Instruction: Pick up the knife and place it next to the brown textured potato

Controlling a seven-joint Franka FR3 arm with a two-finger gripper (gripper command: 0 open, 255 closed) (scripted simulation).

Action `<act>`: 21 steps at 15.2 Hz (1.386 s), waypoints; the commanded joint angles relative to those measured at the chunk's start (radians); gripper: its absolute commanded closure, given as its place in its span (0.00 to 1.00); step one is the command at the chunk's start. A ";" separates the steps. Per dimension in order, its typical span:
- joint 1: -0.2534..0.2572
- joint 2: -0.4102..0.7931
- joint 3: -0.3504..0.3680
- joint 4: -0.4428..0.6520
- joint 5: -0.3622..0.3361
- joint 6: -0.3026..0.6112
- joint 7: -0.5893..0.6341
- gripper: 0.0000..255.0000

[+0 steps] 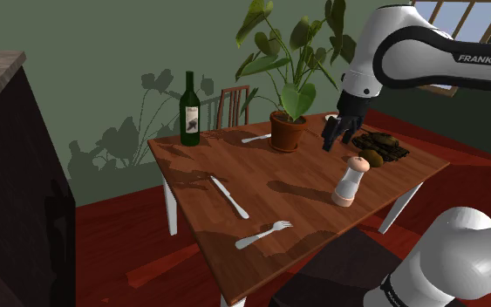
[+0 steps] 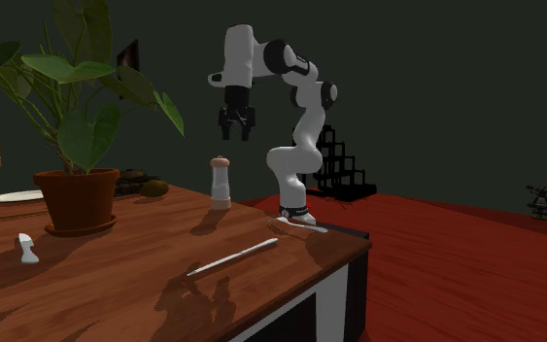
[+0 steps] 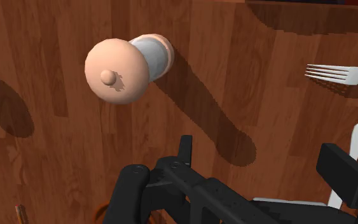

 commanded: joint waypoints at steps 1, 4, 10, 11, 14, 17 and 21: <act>0.000 0.000 0.000 0.000 0.000 0.000 0.000 0.00; 0.013 0.096 0.027 0.014 0.036 0.056 0.043 0.00; 0.037 0.304 0.077 0.073 0.099 0.159 0.119 0.00; 0.040 0.340 0.084 0.087 0.108 0.174 0.131 0.00; 0.052 0.450 0.106 0.136 0.133 0.216 0.165 0.00; 0.063 0.563 0.125 0.195 0.153 0.251 0.197 0.00; 0.080 0.716 0.147 0.289 0.175 0.286 0.239 0.00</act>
